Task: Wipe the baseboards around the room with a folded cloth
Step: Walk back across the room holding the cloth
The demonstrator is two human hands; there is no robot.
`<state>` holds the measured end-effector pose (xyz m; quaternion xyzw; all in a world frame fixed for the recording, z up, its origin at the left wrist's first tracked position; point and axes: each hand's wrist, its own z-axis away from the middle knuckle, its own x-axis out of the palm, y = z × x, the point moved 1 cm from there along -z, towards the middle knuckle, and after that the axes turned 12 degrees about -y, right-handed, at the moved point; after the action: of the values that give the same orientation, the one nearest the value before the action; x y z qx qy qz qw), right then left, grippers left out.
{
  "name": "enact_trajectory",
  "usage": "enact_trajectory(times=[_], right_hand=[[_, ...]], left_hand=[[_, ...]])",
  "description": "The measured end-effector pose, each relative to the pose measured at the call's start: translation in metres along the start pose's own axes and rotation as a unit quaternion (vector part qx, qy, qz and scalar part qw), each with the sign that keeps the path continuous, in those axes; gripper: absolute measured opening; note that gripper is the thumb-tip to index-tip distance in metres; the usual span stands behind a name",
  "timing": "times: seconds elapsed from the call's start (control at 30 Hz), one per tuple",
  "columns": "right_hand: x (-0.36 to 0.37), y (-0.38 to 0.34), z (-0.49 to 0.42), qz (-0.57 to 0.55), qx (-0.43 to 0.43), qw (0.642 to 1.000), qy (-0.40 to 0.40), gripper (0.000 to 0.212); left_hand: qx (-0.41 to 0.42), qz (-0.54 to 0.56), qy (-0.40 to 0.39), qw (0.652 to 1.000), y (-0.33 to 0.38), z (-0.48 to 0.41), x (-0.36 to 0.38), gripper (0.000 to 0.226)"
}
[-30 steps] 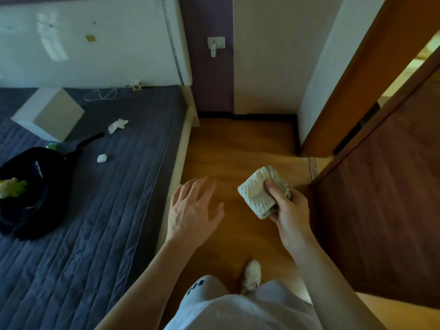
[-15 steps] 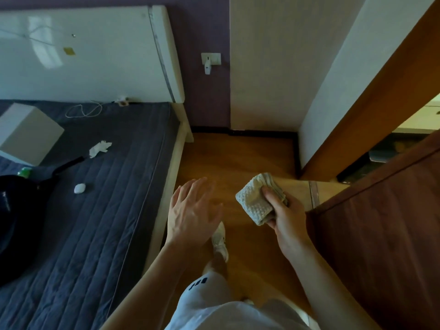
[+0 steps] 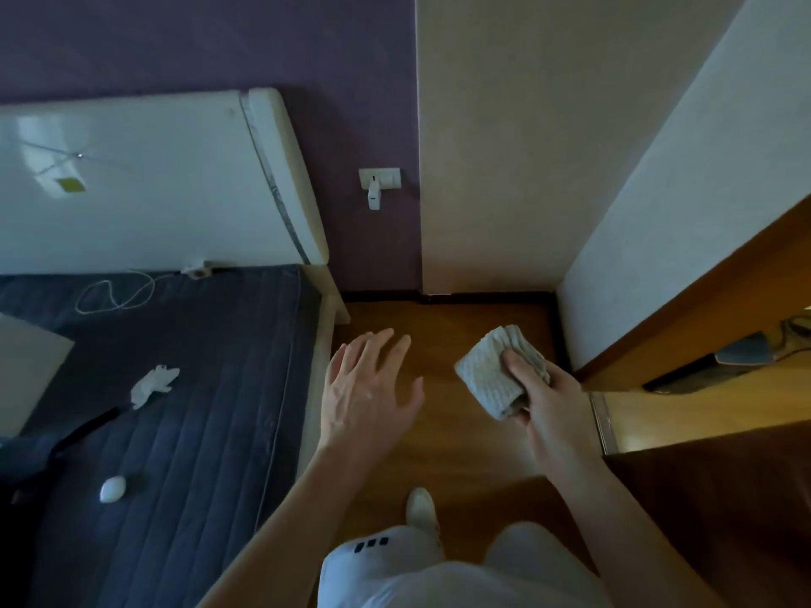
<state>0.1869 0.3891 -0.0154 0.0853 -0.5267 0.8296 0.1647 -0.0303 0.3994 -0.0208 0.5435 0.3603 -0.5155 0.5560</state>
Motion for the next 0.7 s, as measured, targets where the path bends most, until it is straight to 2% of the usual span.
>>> enact_trajectory(times=[0.3,0.7], right_hand=[[-0.009,-0.032,-0.087,-0.003,0.023,0.999,0.04,0.058],[-0.063,-0.124,-0.247,0.001,0.021,1.0,0.001,0.023]], left_hand=[[0.005,-0.018,-0.019,1.0,0.004,-0.114,-0.004,0.057],[-0.026,-0.024,0.003,0.999,0.061,-0.279,-0.016,0.059]])
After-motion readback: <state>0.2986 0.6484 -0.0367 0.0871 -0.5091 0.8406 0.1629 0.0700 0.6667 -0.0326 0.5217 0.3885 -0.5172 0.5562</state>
